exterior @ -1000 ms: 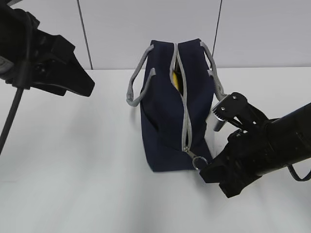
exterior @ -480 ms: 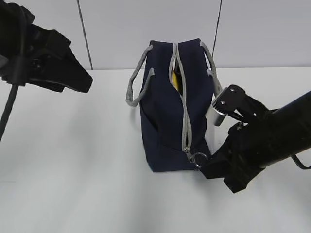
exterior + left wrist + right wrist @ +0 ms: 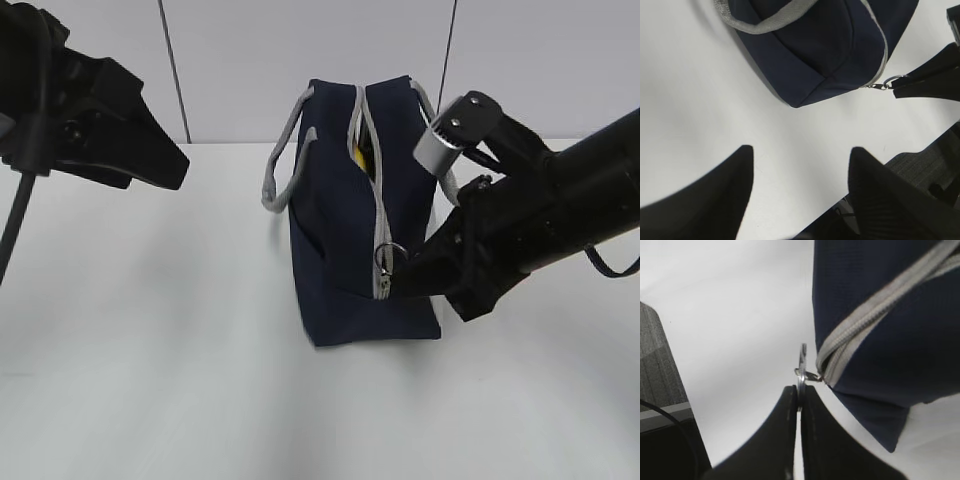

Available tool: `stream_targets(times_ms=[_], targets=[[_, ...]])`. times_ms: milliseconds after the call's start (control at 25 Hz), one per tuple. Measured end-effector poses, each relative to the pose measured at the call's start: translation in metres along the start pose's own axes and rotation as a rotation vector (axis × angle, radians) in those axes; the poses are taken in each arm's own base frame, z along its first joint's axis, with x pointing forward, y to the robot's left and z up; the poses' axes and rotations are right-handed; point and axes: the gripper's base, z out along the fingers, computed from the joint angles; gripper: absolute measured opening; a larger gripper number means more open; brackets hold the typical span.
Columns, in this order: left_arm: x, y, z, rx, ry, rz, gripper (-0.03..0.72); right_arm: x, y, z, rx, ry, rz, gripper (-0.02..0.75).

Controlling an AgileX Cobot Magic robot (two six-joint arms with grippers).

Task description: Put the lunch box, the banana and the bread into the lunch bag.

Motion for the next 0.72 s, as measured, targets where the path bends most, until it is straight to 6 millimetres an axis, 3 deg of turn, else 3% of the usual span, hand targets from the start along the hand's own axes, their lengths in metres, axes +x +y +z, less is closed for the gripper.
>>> stream_targets(times_ms=[720], targets=[[-0.002,0.0,0.0,-0.006,-0.02,0.069,0.424,-0.041,-0.005,-0.023,-0.003,-0.058,-0.072,0.0]])
